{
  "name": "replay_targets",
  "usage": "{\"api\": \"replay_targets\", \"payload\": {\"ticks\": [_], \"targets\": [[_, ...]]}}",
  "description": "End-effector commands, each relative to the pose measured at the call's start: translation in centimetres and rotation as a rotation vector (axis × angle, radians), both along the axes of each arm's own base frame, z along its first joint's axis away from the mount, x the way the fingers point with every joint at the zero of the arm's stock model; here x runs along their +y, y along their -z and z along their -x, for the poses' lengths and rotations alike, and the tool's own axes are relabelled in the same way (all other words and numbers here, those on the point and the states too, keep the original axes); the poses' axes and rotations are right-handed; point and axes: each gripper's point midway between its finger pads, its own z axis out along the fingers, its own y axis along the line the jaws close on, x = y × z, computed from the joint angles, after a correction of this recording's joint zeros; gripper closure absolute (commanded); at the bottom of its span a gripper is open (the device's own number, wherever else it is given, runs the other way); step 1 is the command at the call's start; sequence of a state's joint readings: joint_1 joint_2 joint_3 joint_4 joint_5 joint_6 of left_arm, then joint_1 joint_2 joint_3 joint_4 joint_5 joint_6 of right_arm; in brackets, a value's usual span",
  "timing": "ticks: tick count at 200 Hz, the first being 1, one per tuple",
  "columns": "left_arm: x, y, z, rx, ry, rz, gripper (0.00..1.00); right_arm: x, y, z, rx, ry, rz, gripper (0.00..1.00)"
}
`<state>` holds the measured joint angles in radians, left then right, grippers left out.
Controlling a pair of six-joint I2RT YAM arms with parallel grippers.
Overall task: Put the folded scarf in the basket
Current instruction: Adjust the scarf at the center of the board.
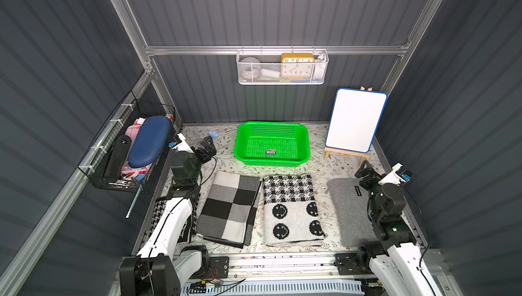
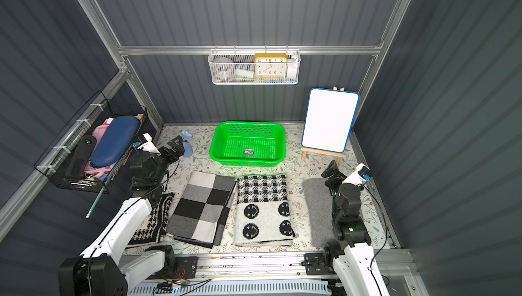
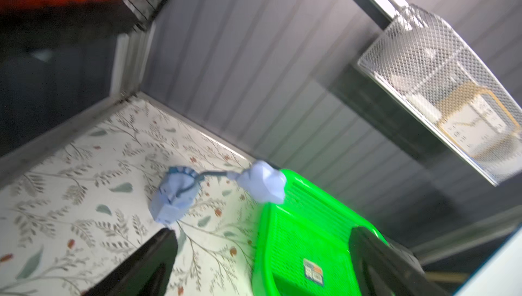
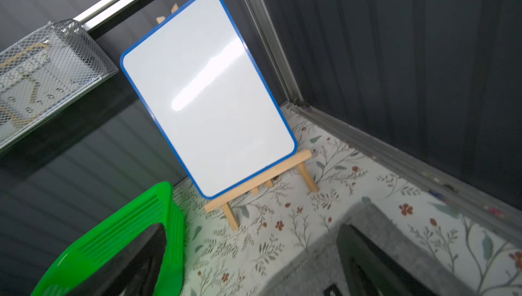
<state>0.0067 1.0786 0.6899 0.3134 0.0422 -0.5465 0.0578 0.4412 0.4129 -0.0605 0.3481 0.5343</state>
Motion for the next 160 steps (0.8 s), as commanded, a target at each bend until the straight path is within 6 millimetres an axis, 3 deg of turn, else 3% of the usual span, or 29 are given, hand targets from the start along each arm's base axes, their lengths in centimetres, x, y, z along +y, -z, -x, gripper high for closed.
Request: {"api": "replay_targets", "payload": {"ticks": [1, 11, 25, 48, 71, 104, 160], "targets": [[-3.0, 2.5, 2.3, 0.134, 0.163, 0.083, 0.01, 0.9, 6.4, 3.2, 0.258, -0.007, -0.162, 0.01], [-3.8, 2.1, 3.1, 0.12, 0.212, 0.099, 0.01, 0.8, 6.6, 3.9, 0.276, -0.001, -0.173, 0.01], [-5.4, 1.4, 4.8, 0.081, 0.301, 0.14, 0.01, 2.2, 6.1, 4.1, 0.27, -0.091, -0.172, 0.01], [-8.1, 1.1, 7.3, 0.061, 0.41, 0.213, 0.01, 5.8, 5.3, 3.9, 0.294, -0.295, -0.224, 0.01], [-12.2, 1.5, 9.6, 0.082, 0.517, 0.233, 0.01, 9.3, 5.6, 3.4, 0.401, -0.478, -0.298, 0.03], [-17.0, 4.6, 12.3, 0.214, 0.627, 0.295, 0.01, 12.9, 7.4, 2.8, 0.604, -0.636, -0.399, 0.08], [-23.7, 11.5, 17.1, 0.5, 0.717, 0.303, 0.01, 17.7, 10.8, 0.6, 0.772, -0.68, -0.226, 0.08]]}}
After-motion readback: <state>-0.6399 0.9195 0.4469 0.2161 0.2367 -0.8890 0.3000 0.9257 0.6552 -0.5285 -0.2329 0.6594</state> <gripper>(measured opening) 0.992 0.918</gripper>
